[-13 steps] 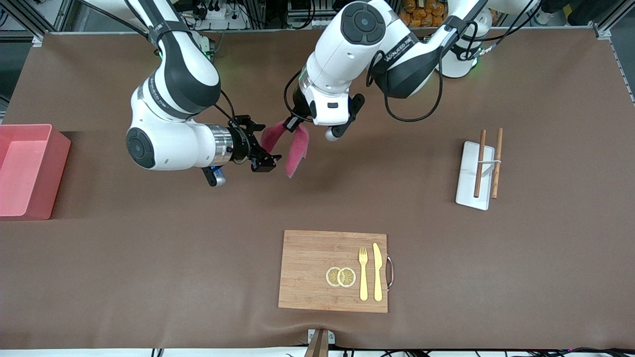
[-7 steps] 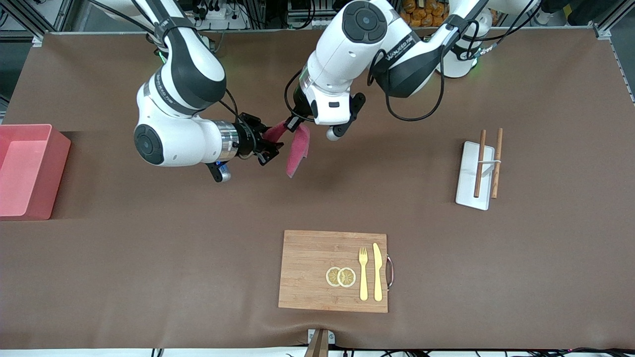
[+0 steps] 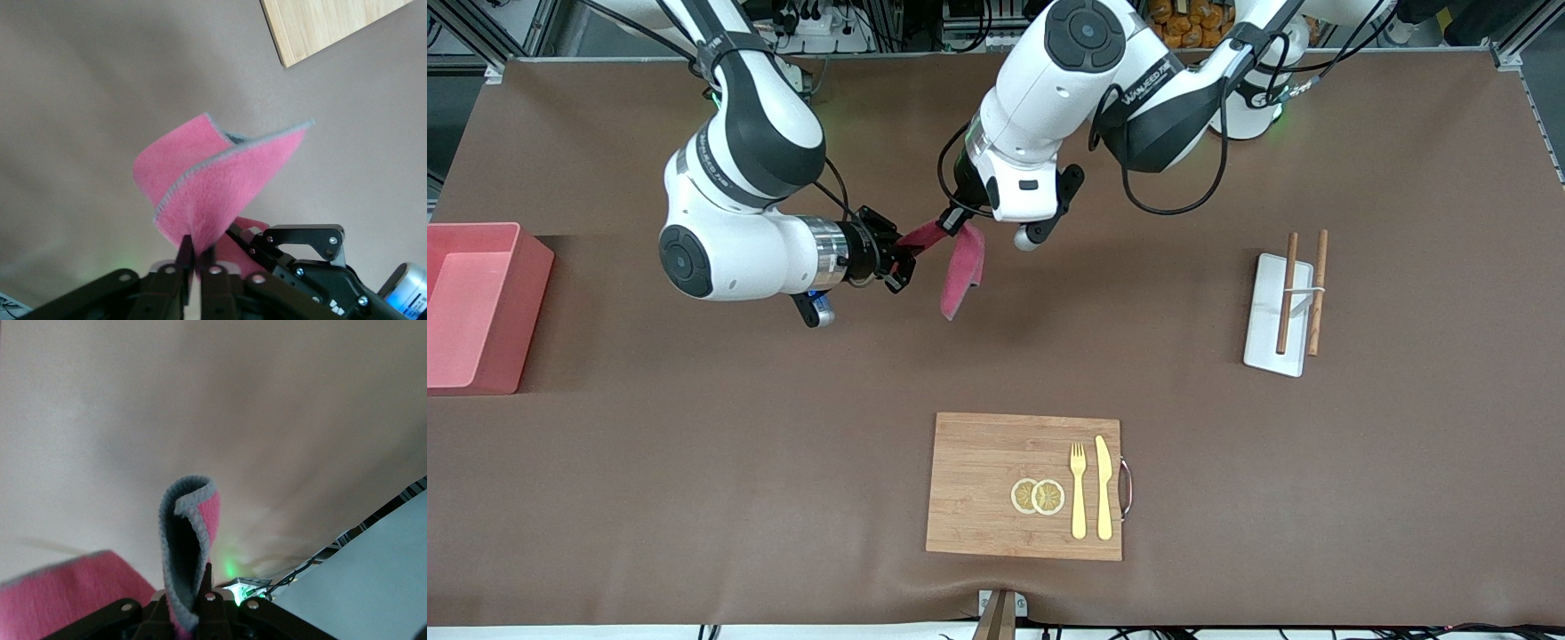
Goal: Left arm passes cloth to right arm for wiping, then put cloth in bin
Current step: 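Release the cloth from the left gripper and withdraw it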
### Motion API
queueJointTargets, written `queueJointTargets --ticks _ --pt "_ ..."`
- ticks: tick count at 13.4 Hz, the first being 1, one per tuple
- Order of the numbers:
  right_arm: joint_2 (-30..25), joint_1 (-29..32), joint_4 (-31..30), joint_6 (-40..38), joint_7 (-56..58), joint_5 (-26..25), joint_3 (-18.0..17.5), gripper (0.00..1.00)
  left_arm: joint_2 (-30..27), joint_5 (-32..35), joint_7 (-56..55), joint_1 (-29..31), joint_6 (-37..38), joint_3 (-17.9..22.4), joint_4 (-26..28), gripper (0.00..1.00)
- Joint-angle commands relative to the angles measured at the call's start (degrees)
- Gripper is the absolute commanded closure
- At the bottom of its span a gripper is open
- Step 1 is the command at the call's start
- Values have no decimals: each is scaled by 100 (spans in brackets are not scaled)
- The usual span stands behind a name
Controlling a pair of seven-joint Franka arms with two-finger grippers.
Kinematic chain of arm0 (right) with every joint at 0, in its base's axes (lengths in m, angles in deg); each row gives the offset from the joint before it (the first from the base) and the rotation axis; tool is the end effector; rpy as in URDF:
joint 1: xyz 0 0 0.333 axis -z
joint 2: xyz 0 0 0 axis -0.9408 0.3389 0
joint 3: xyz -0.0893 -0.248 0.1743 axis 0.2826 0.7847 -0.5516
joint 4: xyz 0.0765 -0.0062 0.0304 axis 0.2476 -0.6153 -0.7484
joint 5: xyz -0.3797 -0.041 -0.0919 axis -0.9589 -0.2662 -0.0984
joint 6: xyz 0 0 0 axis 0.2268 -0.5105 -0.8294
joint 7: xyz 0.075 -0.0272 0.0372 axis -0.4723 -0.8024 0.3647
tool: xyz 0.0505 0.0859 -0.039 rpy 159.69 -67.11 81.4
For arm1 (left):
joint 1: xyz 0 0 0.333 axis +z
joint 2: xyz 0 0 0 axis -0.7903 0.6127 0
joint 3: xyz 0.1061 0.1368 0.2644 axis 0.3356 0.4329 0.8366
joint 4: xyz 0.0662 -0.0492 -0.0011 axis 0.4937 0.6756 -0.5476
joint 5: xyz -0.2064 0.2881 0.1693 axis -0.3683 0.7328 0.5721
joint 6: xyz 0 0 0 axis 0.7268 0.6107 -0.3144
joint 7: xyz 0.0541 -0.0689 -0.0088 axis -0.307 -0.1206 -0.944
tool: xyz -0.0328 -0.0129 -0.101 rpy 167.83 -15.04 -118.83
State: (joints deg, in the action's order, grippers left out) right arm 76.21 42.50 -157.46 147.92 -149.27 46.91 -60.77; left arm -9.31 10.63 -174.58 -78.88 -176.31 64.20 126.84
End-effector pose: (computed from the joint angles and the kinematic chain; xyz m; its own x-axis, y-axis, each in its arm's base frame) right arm 0.5508 0.3232 0.4256 0.2971 -0.7273 -0.6187 -0.8573 -0.4885 0.1625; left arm 0.4767 -0.5159 0.5238 0.4906 0.7894 -0.3691 0.8706 -0.4619 0.1694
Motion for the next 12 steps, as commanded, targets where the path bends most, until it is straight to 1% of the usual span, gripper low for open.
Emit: queueJointTargets --ticks 1,3,4,6,9,11,12 --pt "-123 114 88 1 584 -508 4 100 -175 -86 -250 73 -18 26 54 0" --pt "-1 334 142 141 1368 -722 4 100 -202 -60 -198 475 -18 18 54 0" --pt "61 344 125 377 1623 -775 13 100 -315 -34 -171 652 -18 35 54 0" --pt "298 396 125 598 2063 -1125 4 100 -509 71 108 1038 104 44 124 0" --pt "658 414 72 1073 2538 -1618 13 100 -483 431 1056 1540 736 44 194 0" --pt "799 449 -120 1493 2741 -1908 13 100 -527 808 1811 1935 1280 27 291 0" --pt "835 510 -287 1774 3012 -2388 13 100 -579 906 2276 2094 1440 27 291 0"
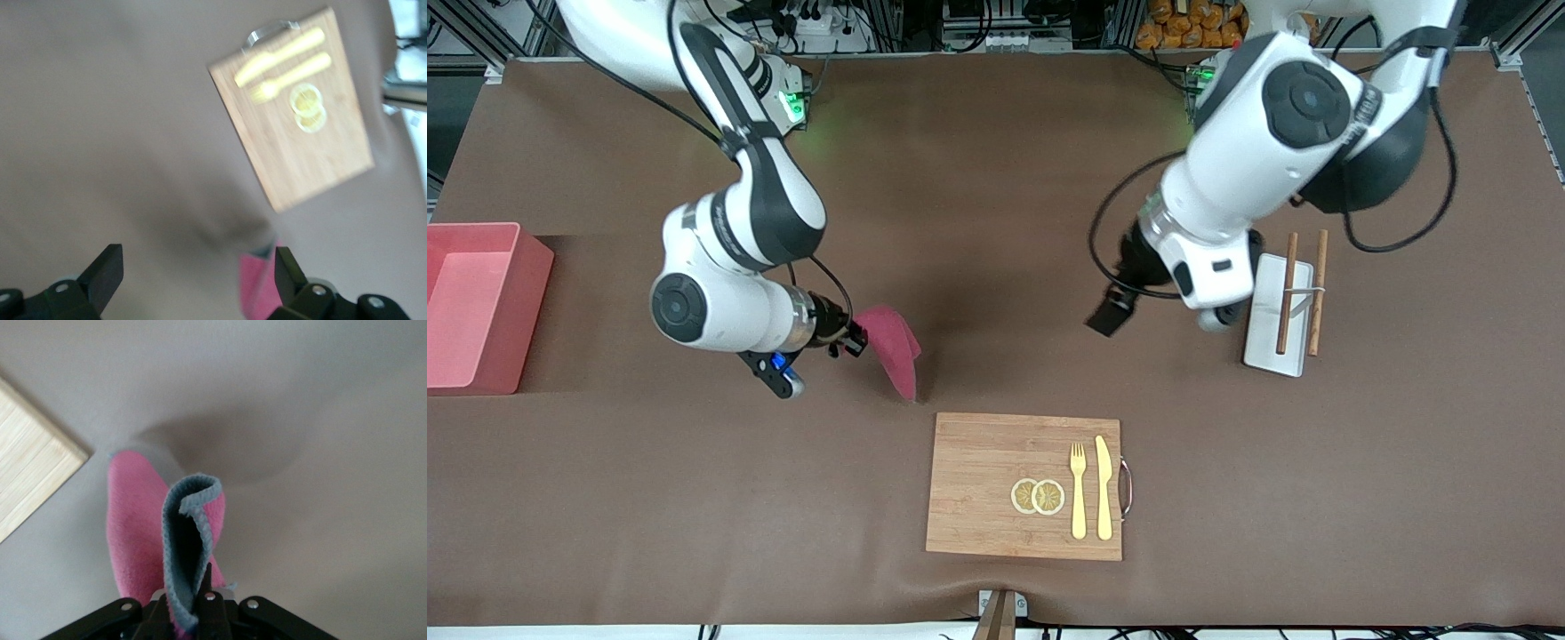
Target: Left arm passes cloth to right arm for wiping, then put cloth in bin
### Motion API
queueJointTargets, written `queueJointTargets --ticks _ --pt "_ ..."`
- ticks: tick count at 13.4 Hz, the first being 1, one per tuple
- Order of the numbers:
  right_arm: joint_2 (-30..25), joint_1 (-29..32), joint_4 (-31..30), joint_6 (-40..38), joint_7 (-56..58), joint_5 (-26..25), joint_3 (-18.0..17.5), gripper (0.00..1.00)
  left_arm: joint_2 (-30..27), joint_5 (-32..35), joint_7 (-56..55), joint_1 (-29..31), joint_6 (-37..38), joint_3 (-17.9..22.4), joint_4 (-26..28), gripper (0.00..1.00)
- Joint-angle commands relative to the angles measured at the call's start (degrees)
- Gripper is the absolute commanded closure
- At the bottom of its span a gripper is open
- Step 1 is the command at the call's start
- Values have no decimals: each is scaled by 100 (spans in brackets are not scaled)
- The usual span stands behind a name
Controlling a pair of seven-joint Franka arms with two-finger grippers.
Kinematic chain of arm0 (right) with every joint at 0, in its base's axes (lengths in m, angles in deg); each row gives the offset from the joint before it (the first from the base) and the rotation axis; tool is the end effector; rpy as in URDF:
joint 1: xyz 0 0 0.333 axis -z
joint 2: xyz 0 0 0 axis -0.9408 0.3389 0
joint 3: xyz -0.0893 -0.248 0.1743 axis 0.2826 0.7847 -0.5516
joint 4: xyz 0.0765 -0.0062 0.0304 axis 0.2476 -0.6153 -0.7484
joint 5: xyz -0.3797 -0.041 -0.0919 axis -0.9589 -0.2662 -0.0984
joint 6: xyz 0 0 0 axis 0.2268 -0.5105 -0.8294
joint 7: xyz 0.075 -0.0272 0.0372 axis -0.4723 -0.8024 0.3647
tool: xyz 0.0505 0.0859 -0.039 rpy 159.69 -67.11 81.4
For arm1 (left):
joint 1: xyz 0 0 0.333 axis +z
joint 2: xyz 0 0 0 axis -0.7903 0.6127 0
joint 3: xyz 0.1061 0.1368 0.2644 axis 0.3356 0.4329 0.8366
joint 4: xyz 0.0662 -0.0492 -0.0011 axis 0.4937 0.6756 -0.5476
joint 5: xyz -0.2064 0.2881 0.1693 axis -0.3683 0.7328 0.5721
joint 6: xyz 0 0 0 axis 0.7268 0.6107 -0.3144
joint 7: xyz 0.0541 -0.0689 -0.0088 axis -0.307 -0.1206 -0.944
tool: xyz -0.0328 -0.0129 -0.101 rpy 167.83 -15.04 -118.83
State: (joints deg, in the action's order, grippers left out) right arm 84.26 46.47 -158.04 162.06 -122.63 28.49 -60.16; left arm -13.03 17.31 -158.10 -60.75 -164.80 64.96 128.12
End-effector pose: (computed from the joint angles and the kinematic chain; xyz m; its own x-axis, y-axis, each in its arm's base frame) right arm 0.6124 0.2546 0.3306 0.7235 -0.6050 -0.3325 -0.6488 -0.7605 -0.0278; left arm 0.5888 -0.3235 0.5306 0.5222 0.8356 -0.1703 0.8527 -0.5082 0.1209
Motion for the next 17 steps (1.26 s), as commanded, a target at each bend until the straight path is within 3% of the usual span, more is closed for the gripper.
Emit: queueJointTargets --ticks 1,5,9,14,17 --pt "47 349 -361 511 655 -803 -48 100 -234 248 998 482 360 -40 164 0" --pt "56 1605 -652 626 2999 -823 -56 100 -375 169 2772 1492 677 -67 129 0" --pt "293 2924 -608 872 6207 -858 -56 100 -340 125 4188 2170 607 -84 120 0" --pt "381 4067 -92 838 8591 -1253 -48 100 -690 19 5702 2690 695 -49 129 0" --pt "372 4594 418 794 9156 -1885 -48 100 -1155 -50 6186 2735 704 99 443 0"
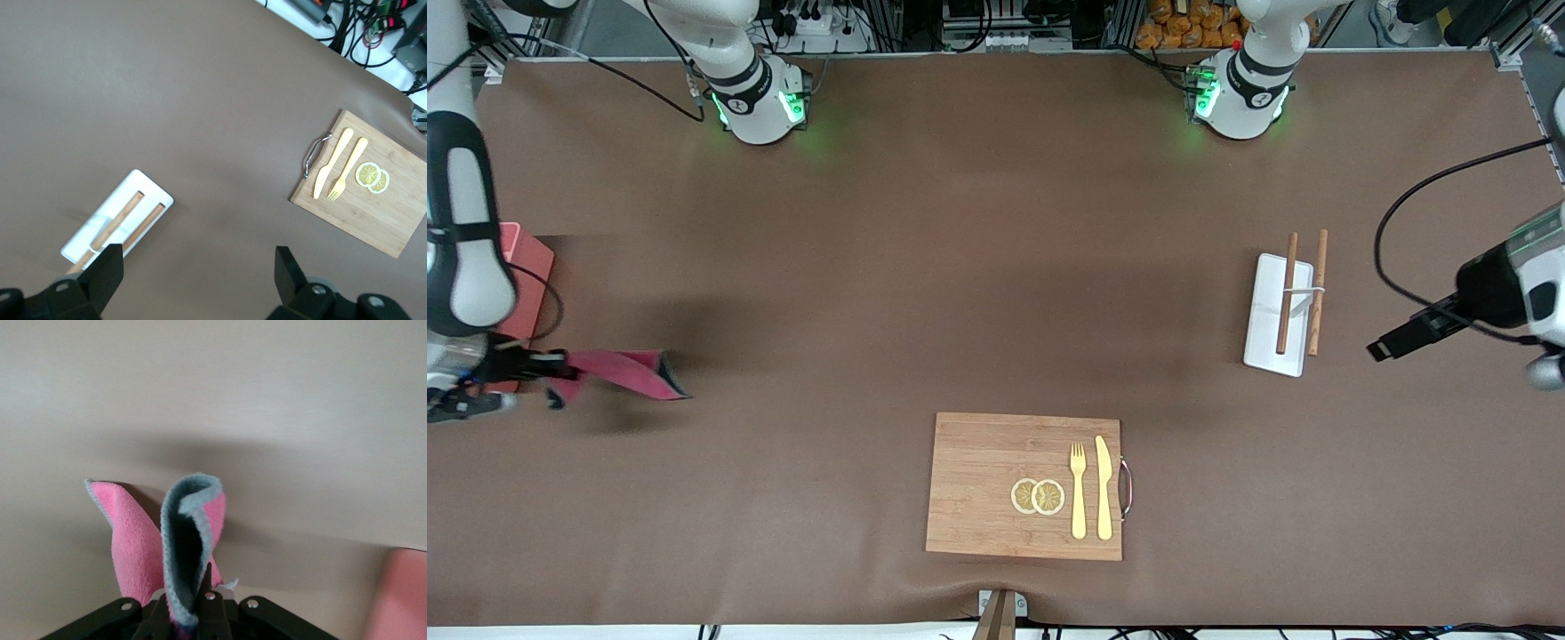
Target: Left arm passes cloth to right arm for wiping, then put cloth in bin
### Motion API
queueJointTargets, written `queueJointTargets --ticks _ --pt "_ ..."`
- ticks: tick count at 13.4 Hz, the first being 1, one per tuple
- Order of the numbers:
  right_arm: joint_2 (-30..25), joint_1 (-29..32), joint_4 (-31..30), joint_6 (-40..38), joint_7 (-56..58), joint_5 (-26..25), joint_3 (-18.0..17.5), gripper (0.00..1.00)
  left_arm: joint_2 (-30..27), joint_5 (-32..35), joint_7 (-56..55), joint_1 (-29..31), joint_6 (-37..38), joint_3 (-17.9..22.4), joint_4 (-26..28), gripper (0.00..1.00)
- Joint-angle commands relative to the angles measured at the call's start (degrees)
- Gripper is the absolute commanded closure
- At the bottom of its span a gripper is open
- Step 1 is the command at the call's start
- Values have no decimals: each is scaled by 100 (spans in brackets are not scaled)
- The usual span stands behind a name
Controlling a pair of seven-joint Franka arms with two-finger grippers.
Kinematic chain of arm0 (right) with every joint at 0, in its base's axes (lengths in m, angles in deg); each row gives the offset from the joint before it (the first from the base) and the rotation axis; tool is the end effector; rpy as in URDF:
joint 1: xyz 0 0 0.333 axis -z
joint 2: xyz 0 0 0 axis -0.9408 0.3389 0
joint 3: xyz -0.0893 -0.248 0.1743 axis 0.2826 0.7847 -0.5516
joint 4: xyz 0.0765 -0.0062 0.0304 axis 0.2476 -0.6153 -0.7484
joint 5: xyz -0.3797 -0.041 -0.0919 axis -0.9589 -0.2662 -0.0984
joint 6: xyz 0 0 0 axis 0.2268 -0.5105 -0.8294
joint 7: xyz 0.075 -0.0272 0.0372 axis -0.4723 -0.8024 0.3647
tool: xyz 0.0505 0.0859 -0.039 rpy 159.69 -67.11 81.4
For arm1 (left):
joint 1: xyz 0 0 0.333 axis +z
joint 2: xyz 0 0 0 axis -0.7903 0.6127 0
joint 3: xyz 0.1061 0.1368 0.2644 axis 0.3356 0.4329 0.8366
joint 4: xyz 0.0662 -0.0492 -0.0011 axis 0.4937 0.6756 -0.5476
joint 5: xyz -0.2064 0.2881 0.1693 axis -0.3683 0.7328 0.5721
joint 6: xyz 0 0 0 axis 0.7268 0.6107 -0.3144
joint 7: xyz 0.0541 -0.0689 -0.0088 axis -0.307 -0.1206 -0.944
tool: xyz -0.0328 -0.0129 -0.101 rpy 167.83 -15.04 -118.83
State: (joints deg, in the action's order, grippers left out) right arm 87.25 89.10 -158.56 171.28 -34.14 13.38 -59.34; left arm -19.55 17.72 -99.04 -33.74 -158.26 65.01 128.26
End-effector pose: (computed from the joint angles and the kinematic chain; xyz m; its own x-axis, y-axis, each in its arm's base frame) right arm 0.6248 -0.2582 0.3010 0.9800 0.1968 -0.0305 0.1941 -0.9780 -0.0760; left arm 0.6359 -0.0289 0.5877 0.9013 0.4319 0.0329 0.4218 -0.8925 0.1598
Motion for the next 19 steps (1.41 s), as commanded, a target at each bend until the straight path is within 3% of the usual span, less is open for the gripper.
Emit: queueJointTargets --ticks 1,2,5,7,10,14,16,19 --pt "65 359 680 -259 421 -515 -130 100 -748 -110 491 -53 32 269 666 0" --pt "74 368 883 -478 457 -638 -130 100 -951 -136 884 -298 23 532 851 0" --pt "117 281 763 -796 335 -552 -148 100 -1575 -136 1853 -2000 102 2322 1344 0" --pt "267 44 578 -726 98 -316 -165 100 -1884 -136 2729 -2453 259 2880 1564 0" --pt "267 -377 183 -656 -453 212 -165 100 -1841 -119 3621 -2427 418 2847 1451 0" --pt "206 -1256 -274 -454 -1859 590 -174 100 -1788 -40 3482 -2419 865 2513 1433 0" --pt "188 -1782 -398 -436 -2492 1081 -174 100 -1788 -39 3437 -2418 1034 2469 1407 0" --pt "144 -2345 -433 -462 -3512 1328 -183 100 -1508 57 3244 -2524 1244 2495 969 0"
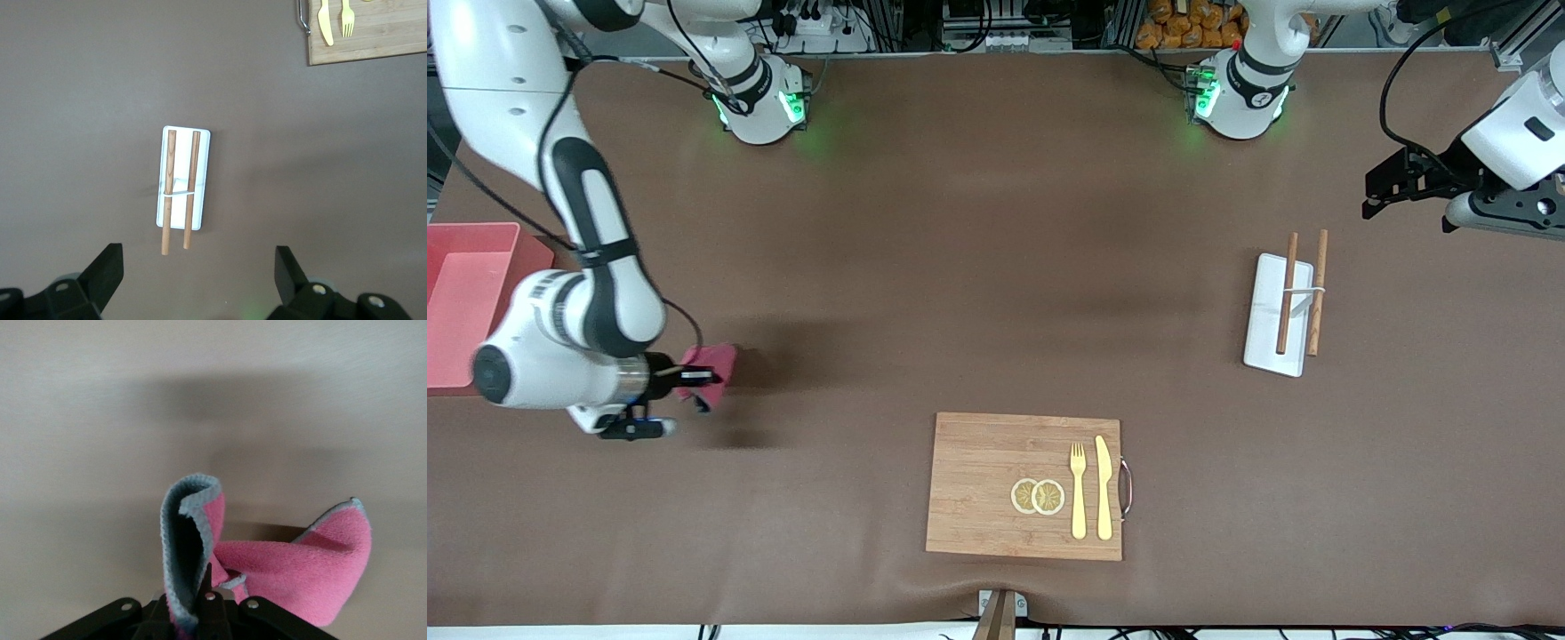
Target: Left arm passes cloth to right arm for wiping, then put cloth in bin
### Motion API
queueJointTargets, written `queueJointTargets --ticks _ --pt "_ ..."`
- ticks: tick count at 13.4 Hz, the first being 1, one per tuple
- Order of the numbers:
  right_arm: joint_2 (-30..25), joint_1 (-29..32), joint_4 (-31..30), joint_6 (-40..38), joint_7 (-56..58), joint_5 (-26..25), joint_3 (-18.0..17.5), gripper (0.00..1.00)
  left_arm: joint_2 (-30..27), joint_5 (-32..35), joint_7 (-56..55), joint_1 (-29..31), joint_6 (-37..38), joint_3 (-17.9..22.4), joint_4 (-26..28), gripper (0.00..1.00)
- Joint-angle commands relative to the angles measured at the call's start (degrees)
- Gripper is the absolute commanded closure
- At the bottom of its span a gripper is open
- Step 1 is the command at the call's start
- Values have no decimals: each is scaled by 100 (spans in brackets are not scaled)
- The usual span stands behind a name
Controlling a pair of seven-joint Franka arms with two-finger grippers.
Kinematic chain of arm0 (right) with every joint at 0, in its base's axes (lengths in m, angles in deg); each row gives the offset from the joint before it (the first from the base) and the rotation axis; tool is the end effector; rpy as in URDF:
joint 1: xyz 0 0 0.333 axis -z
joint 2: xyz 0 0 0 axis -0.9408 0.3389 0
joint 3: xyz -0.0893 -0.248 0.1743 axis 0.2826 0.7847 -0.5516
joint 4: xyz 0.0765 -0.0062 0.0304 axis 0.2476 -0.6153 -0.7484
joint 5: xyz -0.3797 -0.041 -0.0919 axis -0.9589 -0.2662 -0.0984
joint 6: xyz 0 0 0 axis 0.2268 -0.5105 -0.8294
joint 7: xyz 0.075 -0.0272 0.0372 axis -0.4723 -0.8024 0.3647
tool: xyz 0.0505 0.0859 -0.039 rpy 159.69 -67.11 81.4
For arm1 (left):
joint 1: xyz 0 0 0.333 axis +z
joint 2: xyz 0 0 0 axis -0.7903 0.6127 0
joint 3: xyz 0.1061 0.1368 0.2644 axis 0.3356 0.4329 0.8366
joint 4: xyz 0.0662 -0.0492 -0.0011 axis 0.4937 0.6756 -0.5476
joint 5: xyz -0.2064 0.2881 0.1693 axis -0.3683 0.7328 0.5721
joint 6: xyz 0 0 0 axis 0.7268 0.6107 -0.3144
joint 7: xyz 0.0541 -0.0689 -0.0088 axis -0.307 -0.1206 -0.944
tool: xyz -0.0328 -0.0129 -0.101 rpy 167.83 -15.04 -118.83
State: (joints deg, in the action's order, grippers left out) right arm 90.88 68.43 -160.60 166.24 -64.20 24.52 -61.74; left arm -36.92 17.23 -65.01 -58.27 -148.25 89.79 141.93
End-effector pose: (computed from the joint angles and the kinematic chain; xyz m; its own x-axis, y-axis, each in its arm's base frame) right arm 0.6527 0.0158 0.2386 0.9708 -0.0084 -0.2399 -0.0661 -0.9701 -0.2333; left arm 0.5301 -0.0490 0.6243 0.9863 -0.1638 -0.0178 -0.1630 -0.9858 0.0397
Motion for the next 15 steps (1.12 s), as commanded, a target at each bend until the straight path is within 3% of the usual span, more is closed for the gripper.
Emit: queueJointTargets --ticks 1,5,7,10,15 --pt "-237 -489 -255 42 -779 407 57 100 299 202 -168 -80 375 16 -452 0" --pt "-430 -1342 -221 77 -2323 655 75 100 344 528 -212 95 464 -282 -470 0" --pt "-640 -1353 -11 -150 -2601 629 92 100 353 458 -221 148 447 -274 -479 0" --pt "-756 -810 622 -1239 -1875 192 232 100 370 264 -282 192 394 -256 -479 0" --pt "-879 736 887 -1486 630 -450 260 100 335 238 -397 174 350 -300 -795 0"
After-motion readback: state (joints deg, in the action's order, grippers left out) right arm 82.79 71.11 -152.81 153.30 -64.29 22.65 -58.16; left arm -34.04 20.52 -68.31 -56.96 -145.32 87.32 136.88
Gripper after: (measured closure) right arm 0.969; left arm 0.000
